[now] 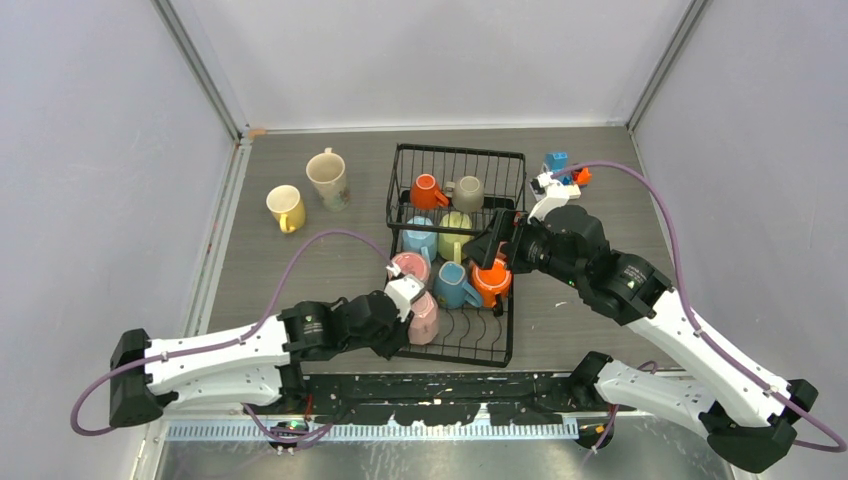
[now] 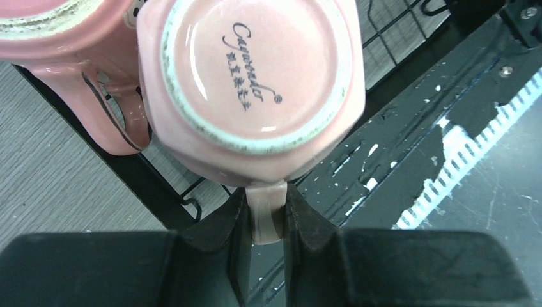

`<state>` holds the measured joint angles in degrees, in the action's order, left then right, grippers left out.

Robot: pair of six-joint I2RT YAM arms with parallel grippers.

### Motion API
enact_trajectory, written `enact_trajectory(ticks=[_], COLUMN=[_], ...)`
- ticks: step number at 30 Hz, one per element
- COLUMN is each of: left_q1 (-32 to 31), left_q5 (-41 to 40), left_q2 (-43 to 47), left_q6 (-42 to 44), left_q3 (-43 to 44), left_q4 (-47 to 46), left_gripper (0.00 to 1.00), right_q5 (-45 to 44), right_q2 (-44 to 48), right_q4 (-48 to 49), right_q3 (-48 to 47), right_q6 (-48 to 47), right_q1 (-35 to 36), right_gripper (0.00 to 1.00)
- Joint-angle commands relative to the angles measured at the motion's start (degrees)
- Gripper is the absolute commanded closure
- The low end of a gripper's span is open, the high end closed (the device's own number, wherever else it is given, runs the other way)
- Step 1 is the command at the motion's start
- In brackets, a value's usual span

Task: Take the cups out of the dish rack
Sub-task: Unload the cup from the dish rack.

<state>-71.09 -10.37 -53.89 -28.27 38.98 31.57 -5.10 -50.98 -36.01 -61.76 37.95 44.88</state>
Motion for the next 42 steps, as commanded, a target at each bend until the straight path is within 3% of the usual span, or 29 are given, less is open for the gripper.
enact_trajectory(ticks=[1,13,21,32,42], left_q1=[-0.31,-0.28,-0.28,-0.21,2.21], left_q5=[0.16,-5.29,-9.27,-12.0,-7.58], left_q2=[4.64,7.01,12.34,11.69,8.88], left_q6=[-1.46,-8.14,-12.83,-13.36,-13.54], left_q3=[3.83,11.07,13.27,19.44,22.18], left_q4=[-3.61,-2.98,-8.48,-14.09,-20.69], left_gripper=[1.0,1.0,1.0,1.0,1.0], right_q5=[-0.97,6.76,7.32,11.61,14.21], right_q2=[1.3,0.89,2.55,3.15,4.77], right_q4=[2.43,9.63,10.41,16.98,29.51], right_q3=[-2.06,2.44,1.16,2.48,7.36], right_q6=[1.55,7.3,8.58,12.73,19.71], right_q1=[-0.15,-0.14,-0.14,-0.08,-0.14], right_gripper=[0.0,0.0,0.0,0.0,0.0])
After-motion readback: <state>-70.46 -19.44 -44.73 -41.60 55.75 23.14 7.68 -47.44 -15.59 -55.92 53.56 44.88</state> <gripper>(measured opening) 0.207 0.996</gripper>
